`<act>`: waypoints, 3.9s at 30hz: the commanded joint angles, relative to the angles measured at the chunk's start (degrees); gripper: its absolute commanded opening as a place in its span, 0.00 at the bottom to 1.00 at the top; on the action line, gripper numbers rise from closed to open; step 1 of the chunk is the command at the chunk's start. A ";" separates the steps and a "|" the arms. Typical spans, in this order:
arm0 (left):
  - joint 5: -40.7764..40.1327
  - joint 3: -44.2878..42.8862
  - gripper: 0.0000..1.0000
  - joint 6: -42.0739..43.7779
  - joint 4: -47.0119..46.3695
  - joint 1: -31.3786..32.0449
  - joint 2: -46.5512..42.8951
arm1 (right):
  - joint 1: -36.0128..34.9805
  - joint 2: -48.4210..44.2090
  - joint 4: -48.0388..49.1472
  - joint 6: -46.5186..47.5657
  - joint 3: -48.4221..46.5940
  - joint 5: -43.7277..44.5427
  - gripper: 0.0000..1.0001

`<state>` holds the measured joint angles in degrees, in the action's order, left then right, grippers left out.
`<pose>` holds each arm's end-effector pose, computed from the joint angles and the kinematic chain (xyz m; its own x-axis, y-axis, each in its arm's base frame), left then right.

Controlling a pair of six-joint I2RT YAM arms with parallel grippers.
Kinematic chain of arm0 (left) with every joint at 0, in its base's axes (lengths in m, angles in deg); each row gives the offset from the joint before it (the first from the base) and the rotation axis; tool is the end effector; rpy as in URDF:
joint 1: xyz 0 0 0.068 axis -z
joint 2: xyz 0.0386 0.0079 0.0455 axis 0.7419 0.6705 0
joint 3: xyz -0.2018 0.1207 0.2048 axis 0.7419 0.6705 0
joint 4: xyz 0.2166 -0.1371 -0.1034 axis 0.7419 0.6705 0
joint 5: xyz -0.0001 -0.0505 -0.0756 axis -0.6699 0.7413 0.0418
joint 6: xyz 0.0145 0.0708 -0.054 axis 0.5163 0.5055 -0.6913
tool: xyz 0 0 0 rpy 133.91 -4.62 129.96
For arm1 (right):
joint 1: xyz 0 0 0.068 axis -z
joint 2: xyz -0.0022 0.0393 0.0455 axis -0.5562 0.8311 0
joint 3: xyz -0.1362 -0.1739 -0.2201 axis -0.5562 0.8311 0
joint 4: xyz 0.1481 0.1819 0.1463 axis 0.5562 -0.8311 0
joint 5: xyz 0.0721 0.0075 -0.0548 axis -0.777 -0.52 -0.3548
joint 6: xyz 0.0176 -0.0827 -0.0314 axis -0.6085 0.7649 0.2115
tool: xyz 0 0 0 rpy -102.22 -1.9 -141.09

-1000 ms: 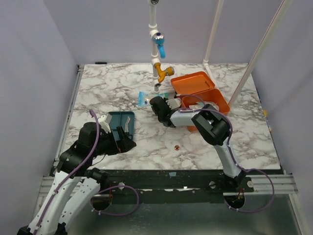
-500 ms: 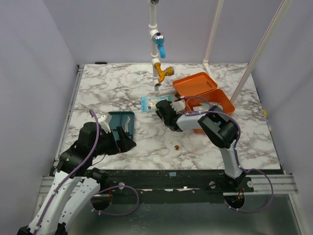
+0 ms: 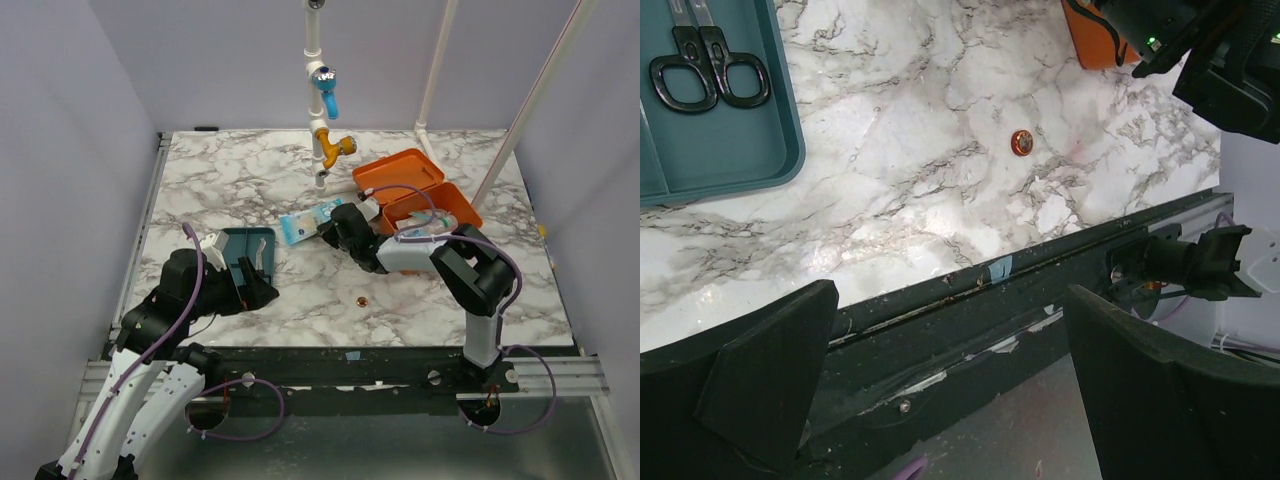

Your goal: Organize the medicine kit

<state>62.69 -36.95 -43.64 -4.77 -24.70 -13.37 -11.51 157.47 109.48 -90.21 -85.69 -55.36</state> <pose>0.0935 -0.0649 0.2931 -0.8036 -0.3340 -0.4927 0.0823 0.7575 -0.6477 0.3485 0.3102 0.1521 -0.5494 0.6617 -0.5102 0.1661 0.6849 0.7095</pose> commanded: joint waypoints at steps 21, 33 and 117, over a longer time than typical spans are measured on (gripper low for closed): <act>-1.97 -3.59 0.99 -0.14 -1.62 -0.44 1.07 | 0.53 -38.19 -29.16 18.74 7.39 -1.51 0.01; -1.13 -3.77 0.98 0.34 -4.10 -0.61 3.65 | 15.59 -52.24 -42.67 26.03 6.66 -5.59 0.01; -0.46 -4.67 0.99 3.16 -3.09 -1.59 5.49 | 29.85 -35.53 -36.39 31.73 7.63 -22.86 0.52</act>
<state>61.92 -39.71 -40.84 -7.68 -25.83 -8.17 18.15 119.77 69.55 -57.27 -79.78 -73.29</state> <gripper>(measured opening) 0.985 0.527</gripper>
